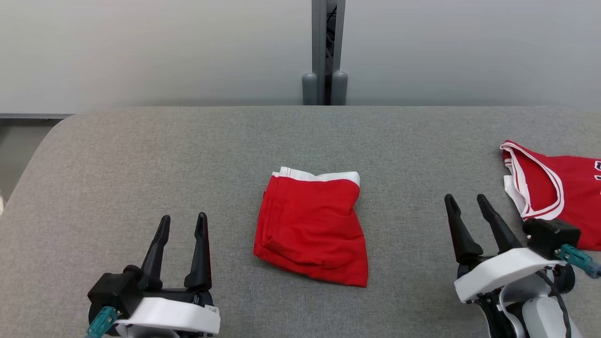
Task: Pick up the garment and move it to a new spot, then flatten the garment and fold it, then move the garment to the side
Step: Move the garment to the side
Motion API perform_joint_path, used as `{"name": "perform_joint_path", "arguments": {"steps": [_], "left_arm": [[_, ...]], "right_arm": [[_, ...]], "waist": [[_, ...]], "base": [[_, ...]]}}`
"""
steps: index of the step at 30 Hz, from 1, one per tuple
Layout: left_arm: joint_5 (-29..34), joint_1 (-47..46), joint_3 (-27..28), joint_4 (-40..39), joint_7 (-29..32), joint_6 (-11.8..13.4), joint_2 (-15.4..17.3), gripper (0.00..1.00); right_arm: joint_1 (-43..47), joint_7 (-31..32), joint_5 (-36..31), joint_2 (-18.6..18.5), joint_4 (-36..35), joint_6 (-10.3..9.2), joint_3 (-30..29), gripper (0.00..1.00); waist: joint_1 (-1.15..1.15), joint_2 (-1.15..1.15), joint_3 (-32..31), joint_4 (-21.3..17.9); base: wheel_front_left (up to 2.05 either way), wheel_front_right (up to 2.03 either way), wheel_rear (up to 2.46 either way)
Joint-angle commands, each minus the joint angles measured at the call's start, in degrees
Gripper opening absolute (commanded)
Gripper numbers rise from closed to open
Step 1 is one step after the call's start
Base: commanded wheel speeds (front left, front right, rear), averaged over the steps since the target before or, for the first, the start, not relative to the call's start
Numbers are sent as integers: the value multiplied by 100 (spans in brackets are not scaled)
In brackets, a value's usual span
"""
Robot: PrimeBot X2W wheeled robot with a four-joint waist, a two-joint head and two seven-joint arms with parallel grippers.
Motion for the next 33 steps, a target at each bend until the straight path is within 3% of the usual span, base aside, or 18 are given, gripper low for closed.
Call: {"name": "perform_joint_path", "arguments": {"steps": [1, 10, 15, 25, 33], "left_arm": [[27, -115, -22, 11, -16, -34, 20, 100], [56, -361, -264, 172, -16, -73, 19, 100], [128, -529, -480, 284, -16, -73, 23, 100], [72, -668, -680, 391, -16, -1, 19, 100], [41, -742, -698, 342, -16, 16, 19, 100]], "right_arm": [[69, 262, 203, -10, -101, 3, 78, 100], [-149, 1882, 1531, -26, 6, 3, 457, 100], [-419, 2464, 1938, -283, 197, 3, 620, 100], [-828, 2625, 2403, -573, 624, 4, 763, 100], [-1077, 2479, 2702, -582, 917, 4, 977, 100]], "waist": [[0, 0, 57, 41], [0, 0, 455, 382], [0, 0, 717, 669], [0, 0, 1110, 1280], [0, 0, 1257, 1608]], "base": [[0, 0, 0], [0, 0, 0], [0, 0, 0], [0, 0, 0], [0, 0, 0]]}}
